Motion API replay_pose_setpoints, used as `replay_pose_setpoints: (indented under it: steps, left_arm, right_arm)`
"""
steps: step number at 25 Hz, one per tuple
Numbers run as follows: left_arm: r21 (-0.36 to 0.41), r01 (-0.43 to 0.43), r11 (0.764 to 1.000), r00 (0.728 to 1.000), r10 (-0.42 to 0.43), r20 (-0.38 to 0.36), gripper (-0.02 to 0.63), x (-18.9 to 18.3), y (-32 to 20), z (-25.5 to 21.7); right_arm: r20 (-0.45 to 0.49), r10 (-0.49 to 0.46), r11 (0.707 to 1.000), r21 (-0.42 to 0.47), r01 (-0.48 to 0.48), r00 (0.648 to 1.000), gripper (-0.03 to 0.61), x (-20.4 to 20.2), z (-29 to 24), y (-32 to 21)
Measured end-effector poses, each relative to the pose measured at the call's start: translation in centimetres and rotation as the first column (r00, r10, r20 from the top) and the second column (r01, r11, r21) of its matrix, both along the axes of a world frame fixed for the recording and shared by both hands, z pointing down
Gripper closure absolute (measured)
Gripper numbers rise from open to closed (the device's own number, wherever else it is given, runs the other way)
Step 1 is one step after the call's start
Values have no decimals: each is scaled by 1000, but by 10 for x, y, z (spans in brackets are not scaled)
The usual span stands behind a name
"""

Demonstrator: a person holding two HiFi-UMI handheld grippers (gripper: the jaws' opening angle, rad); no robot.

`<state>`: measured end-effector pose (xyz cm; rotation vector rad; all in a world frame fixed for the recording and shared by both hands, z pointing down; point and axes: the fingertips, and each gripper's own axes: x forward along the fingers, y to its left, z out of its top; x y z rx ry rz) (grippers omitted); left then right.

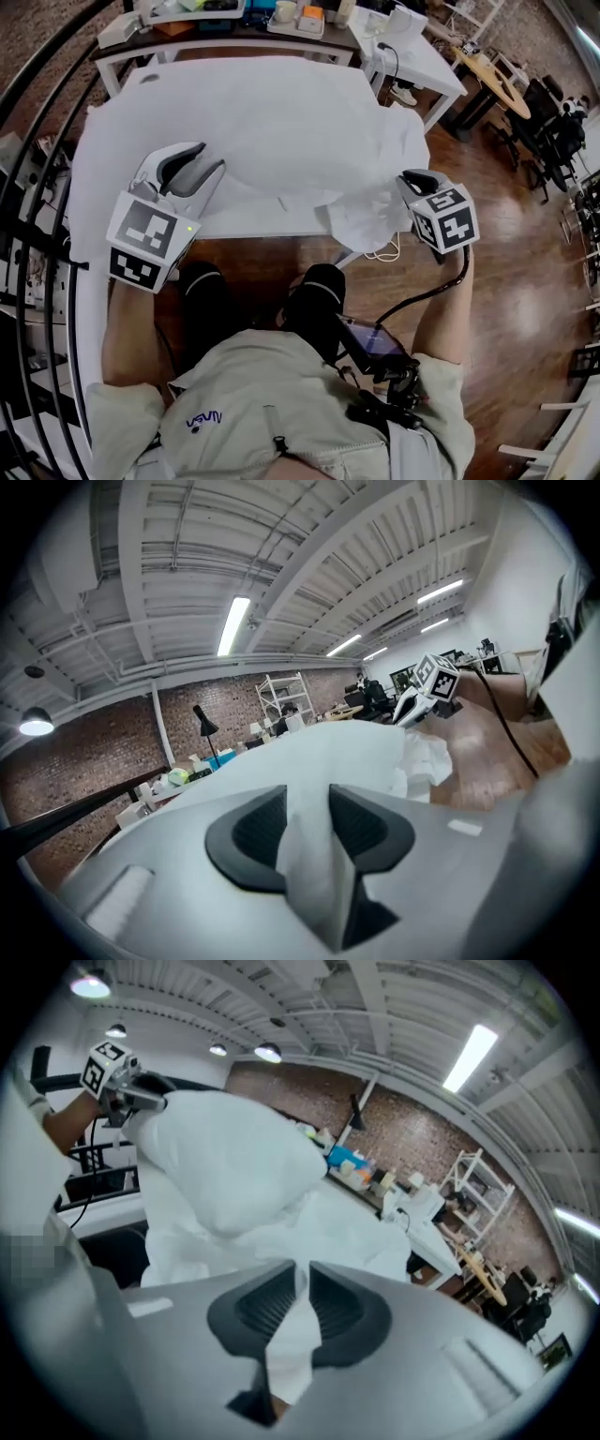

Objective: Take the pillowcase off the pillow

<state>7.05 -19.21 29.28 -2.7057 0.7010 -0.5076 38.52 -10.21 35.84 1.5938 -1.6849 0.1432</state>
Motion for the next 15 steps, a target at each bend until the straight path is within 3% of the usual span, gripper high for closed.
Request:
replay_pose_setpoints:
  steps: [3,5,9,10,13,15]
  left_arm:
    - [21,20,1000,990,-17,-139,475,-7,5,-37]
    - [48,37,998,974,-25,-227,485,-10,3,-61]
    - [84,106,991,951,-77,-298,491,-12,-15,-88]
    - [84,116,990,952,-87,-293,491,-15,-18,-90]
    - [63,145,987,955,-123,-269,467,-29,-26,-88]
    - [57,205,977,932,-178,-315,400,-42,-35,-93]
  right_arm:
    - [12,-2,987,162,0,1000,532,-16,-55,0]
    - [5,-11,959,283,9,1000,554,-29,-92,-8]
    - [73,-73,846,533,23,995,574,-60,-154,-37]
    - [78,-93,839,543,36,993,574,-68,-156,-47]
    - [95,-164,866,490,98,982,543,-93,-142,-81]
    - [141,-189,844,529,87,972,495,-104,-146,-100]
